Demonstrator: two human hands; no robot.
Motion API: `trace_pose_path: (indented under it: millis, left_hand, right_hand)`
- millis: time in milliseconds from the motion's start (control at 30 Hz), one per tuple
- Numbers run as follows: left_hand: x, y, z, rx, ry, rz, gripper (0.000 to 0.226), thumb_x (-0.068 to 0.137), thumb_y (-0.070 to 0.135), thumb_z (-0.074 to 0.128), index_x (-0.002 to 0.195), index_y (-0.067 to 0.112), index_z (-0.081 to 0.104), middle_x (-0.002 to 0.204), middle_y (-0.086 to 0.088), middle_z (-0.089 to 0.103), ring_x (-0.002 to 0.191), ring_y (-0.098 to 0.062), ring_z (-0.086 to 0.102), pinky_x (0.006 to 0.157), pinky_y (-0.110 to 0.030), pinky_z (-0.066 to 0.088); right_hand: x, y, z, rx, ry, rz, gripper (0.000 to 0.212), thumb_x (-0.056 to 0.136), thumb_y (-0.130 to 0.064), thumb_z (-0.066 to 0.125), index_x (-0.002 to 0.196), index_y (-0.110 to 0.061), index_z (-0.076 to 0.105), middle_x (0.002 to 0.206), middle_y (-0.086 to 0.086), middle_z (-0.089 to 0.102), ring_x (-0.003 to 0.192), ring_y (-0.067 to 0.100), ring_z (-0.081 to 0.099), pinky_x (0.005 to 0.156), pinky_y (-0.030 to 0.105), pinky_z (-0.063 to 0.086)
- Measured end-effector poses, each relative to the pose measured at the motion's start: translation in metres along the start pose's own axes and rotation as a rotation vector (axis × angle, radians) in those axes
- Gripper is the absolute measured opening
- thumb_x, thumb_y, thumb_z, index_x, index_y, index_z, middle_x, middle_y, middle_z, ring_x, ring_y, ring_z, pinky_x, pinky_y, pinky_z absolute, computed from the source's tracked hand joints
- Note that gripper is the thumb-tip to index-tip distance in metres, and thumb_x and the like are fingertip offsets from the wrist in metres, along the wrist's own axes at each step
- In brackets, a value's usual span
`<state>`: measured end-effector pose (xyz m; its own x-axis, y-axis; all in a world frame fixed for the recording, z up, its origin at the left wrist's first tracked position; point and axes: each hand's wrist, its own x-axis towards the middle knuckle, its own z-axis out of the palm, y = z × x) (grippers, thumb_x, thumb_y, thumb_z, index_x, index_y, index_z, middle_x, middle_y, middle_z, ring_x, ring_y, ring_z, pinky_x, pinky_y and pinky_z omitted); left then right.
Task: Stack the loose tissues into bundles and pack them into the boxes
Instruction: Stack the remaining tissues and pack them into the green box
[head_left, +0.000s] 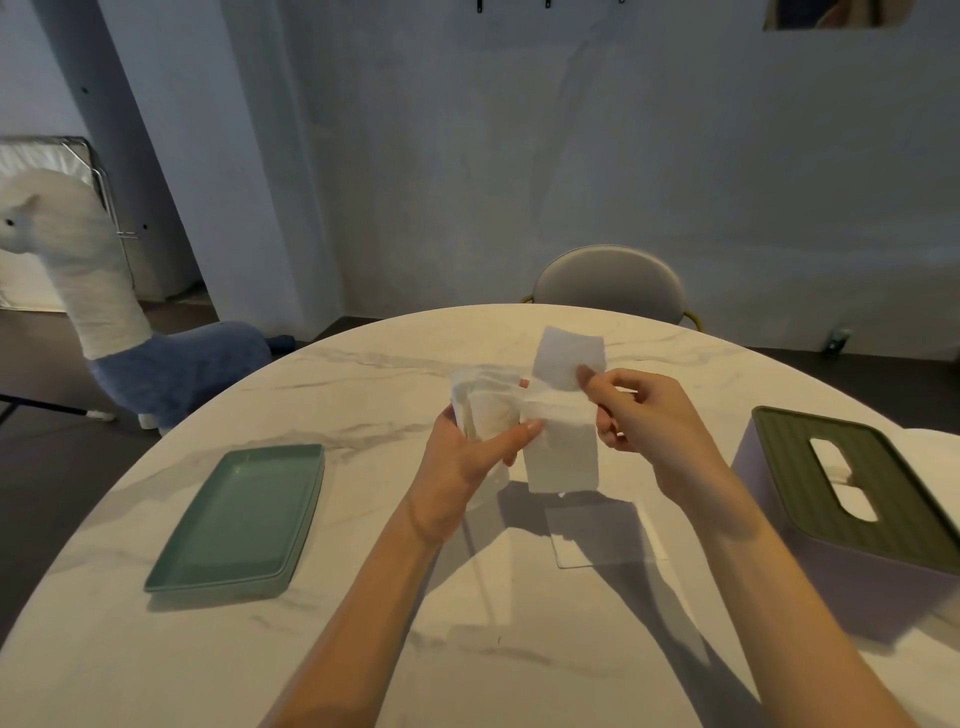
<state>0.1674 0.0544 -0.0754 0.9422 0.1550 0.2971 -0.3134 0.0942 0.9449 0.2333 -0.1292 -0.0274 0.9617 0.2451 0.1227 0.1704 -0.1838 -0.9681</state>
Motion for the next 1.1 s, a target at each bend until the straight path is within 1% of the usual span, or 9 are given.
trace_pose_path:
  millis: [67,167,300,367,500,633,833,1000,1100]
  left_hand:
    - [0.000,0.003,0.000,-0.019,0.001,0.000,0.044,0.083,0.022,0.080,0.124,0.016,0.066,0.103,-0.007,0.069,0.089,-0.017,0.064,0.074,-0.034,0.054]
    - [0.001,0.006,-0.002,-0.007,0.016,0.007,0.041,0.083,0.021,0.080,0.121,0.016,0.066,0.105,-0.006,0.069,0.092,-0.020,0.066,0.077,-0.041,0.057]
    - [0.002,0.005,-0.004,-0.002,0.052,0.000,0.038,0.082,0.020,0.080,0.118,0.018,0.068,0.109,-0.007,0.070,0.102,-0.025,0.068,0.084,-0.043,0.061]
    - [0.003,0.004,-0.005,0.010,0.060,0.004,0.041,0.082,0.021,0.080,0.121,0.017,0.066,0.111,-0.008,0.070,0.107,-0.026,0.069,0.086,-0.043,0.062]
    - [0.005,0.003,-0.003,0.067,0.065,0.015,0.038,0.092,0.017,0.076,0.127,0.016,0.061,0.111,-0.006,0.068,0.108,-0.028,0.067,0.086,-0.042,0.062]
    - [0.006,0.000,-0.002,0.061,0.073,-0.023,0.051,0.087,0.040,0.076,0.131,0.019,0.061,0.113,-0.006,0.068,0.104,-0.026,0.068,0.080,-0.036,0.059]
    - [0.006,-0.007,-0.005,-0.526,-0.004,-0.435,0.040,0.105,0.046,0.046,0.126,0.013,0.056,0.109,-0.017,0.069,0.088,-0.027,0.066,0.070,-0.036,0.053]
    - [0.009,-0.032,-0.014,-0.654,-0.076,-0.551,0.068,0.104,0.057,0.041,0.151,0.008,0.044,0.126,-0.019,0.065,0.112,-0.037,0.062,0.097,-0.049,0.049]
    - [0.004,-0.033,-0.007,-0.675,-0.151,-0.588,0.074,0.102,0.069,0.030,0.146,0.013,0.053,0.121,-0.017,0.069,0.106,-0.035,0.067,0.092,-0.047,0.057]
  right_hand:
    - [0.001,0.003,-0.005,-0.090,-0.090,0.102,0.037,0.096,-0.042,0.064,0.094,-0.006,0.074,0.057,-0.003,0.063,0.048,0.004,0.056,0.053,0.019,0.045]
    - [0.002,0.005,-0.014,-0.273,-0.288,0.241,0.027,0.099,-0.034,0.063,0.100,-0.010,0.076,0.065,0.000,0.070,0.052,0.006,0.059,0.053,0.018,0.042]
    - [0.008,0.003,-0.018,-0.366,0.040,-0.068,0.038,0.084,-0.058,0.072,0.098,-0.023,0.067,0.087,-0.005,0.070,0.074,0.013,0.064,0.060,0.021,0.049]
    - [0.006,-0.004,-0.015,-0.302,-0.067,-0.214,0.034,0.084,-0.057,0.066,0.103,-0.029,0.070,0.096,-0.013,0.071,0.082,0.009,0.068,0.064,0.015,0.052]
    - [0.002,-0.009,-0.007,-0.307,-0.217,-0.277,0.024,0.081,-0.052,0.070,0.098,-0.037,0.076,0.096,-0.024,0.072,0.092,-0.008,0.064,0.070,0.007,0.051]
    - [0.002,-0.004,-0.006,-0.328,-0.223,-0.303,0.009,0.085,-0.034,0.079,0.094,-0.034,0.077,0.093,-0.018,0.073,0.086,-0.007,0.066,0.066,0.004,0.049]
    - [-0.002,-0.017,-0.016,-0.462,-0.298,-0.313,0.007,0.094,-0.036,0.069,0.092,-0.042,0.066,0.097,-0.025,0.065,0.094,0.003,0.063,0.071,0.004,0.048]
    - [-0.016,-0.033,-0.020,-0.177,-0.516,-0.266,0.016,0.091,-0.037,0.068,0.104,-0.029,0.071,0.099,-0.018,0.071,0.096,0.006,0.066,0.079,0.014,0.053]
    - [-0.013,-0.025,-0.001,-0.257,-0.480,-0.278,0.009,0.093,-0.036,0.068,0.100,-0.031,0.071,0.094,-0.022,0.070,0.093,0.000,0.066,0.075,0.007,0.051]
